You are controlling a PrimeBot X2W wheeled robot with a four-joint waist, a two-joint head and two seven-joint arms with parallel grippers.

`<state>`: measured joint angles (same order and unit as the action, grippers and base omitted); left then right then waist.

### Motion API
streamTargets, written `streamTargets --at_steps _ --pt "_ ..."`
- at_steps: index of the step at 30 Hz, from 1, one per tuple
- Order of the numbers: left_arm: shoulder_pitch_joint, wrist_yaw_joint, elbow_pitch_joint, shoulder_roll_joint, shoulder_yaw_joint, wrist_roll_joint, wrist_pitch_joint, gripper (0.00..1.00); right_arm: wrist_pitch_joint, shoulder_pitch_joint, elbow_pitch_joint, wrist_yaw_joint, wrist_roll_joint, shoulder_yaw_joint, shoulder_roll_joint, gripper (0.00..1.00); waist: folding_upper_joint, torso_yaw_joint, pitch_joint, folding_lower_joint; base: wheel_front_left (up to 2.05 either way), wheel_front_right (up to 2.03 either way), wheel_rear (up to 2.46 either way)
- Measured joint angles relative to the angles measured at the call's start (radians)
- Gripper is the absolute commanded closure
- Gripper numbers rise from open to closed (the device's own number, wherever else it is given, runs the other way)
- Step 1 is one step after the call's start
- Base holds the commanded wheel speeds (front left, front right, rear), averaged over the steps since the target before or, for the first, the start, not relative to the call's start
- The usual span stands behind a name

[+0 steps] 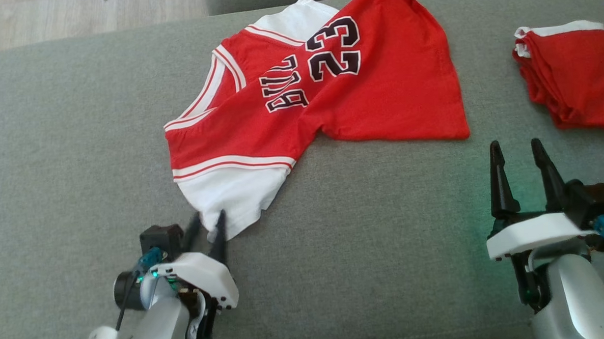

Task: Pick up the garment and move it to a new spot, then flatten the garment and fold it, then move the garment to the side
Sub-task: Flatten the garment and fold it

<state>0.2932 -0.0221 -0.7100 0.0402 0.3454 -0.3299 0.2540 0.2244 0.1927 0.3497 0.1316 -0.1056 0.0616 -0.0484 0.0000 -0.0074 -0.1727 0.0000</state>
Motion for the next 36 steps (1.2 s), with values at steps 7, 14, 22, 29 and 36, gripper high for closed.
streamTargets --at_steps 7,14,22,29,36 --pt "-0.002 0.035 0.190 -0.001 -0.007 -0.023 0.000 1.00 -0.084 0.040 0.080 0.000 -0.001 0.016 0.000 0.00 0.0000 0.036 -0.004 0.0000 0.00 0.00 0.00" --pt "-0.044 0.041 0.401 -0.001 -0.044 -0.005 0.000 1.00 -0.158 0.161 0.246 0.000 -0.076 0.069 0.000 0.00 0.0000 0.085 -0.018 0.0000 0.00 0.00 0.00" --pt "-0.065 0.050 0.455 -0.001 -0.037 0.003 0.000 1.00 -0.160 0.275 0.461 0.000 -0.072 0.129 0.000 0.00 0.0000 0.129 -0.043 0.0000 0.00 0.00 0.00" --pt "-0.065 0.050 0.456 -0.001 -0.035 0.003 0.000 1.00 -0.124 0.384 0.602 0.000 -0.090 0.152 -0.003 0.00 0.0000 0.143 -0.064 0.0000 0.00 0.00 0.00" --pt "-0.064 0.050 0.456 -0.001 -0.033 0.003 0.000 1.00 -0.092 0.445 0.699 0.000 -0.097 0.146 -0.013 0.80 0.0000 0.143 -0.072 0.0000 0.00 0.00 0.00"
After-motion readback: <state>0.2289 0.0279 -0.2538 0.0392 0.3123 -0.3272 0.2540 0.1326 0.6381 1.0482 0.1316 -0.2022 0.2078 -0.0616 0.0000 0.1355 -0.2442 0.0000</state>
